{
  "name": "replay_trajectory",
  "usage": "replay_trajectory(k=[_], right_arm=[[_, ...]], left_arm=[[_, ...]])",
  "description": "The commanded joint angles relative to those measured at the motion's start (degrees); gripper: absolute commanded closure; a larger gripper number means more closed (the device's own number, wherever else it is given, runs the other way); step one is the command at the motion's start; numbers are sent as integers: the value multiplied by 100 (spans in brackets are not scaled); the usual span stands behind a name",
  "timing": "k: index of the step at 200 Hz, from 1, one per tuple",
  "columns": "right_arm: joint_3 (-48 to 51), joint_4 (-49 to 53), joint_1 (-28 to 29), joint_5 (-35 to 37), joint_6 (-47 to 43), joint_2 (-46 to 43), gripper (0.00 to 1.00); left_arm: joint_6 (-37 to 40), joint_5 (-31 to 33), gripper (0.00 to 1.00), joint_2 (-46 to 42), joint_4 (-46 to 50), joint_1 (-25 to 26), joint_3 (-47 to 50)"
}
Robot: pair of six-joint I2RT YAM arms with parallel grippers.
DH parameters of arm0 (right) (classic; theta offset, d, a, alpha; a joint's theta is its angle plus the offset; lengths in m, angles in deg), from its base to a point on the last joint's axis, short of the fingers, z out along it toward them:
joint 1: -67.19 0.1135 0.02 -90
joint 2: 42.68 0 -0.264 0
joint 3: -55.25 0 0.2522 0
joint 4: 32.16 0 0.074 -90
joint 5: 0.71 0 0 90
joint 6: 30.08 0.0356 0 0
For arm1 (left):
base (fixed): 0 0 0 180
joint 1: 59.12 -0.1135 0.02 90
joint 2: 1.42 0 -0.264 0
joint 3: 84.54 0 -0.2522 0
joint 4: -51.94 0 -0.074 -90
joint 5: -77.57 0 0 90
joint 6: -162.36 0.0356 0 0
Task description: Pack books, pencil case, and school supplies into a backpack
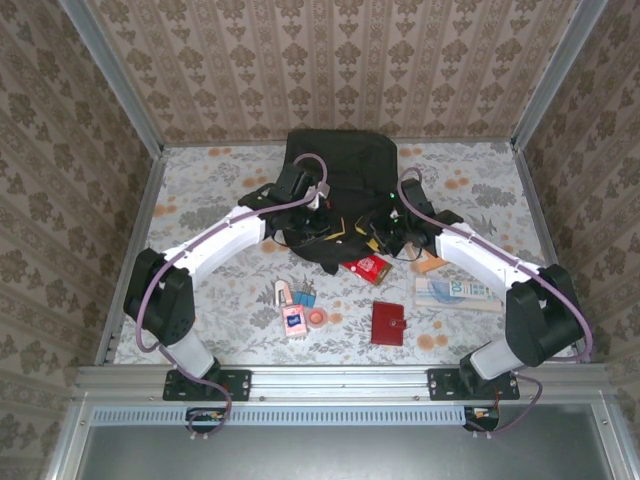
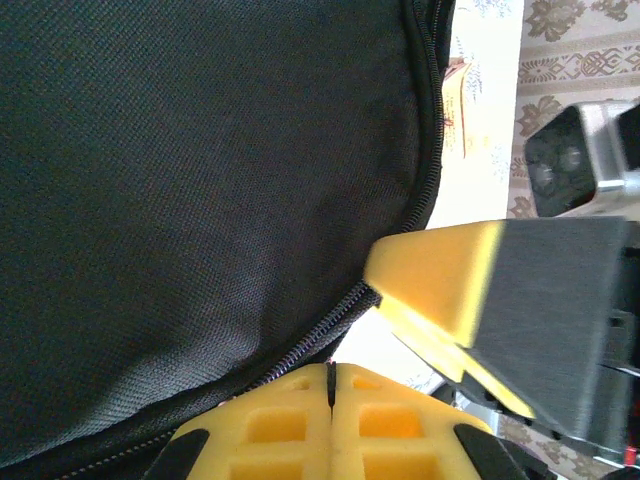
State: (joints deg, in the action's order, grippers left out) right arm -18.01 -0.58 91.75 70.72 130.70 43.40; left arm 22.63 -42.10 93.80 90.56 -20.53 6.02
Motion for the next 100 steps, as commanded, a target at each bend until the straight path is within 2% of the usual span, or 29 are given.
replay_trajectory(k=[1, 52, 100], right_arm=[[-138, 137, 51, 111, 143, 99, 63], [-214, 655, 38, 451, -256, 74, 100], [-598, 1267, 5, 761, -923, 136, 100]], left_arm=[[-46, 0, 100, -45, -139, 35, -194], [198, 100, 100, -98, 77, -22, -108], [481, 236, 100, -379, 345, -313, 149]])
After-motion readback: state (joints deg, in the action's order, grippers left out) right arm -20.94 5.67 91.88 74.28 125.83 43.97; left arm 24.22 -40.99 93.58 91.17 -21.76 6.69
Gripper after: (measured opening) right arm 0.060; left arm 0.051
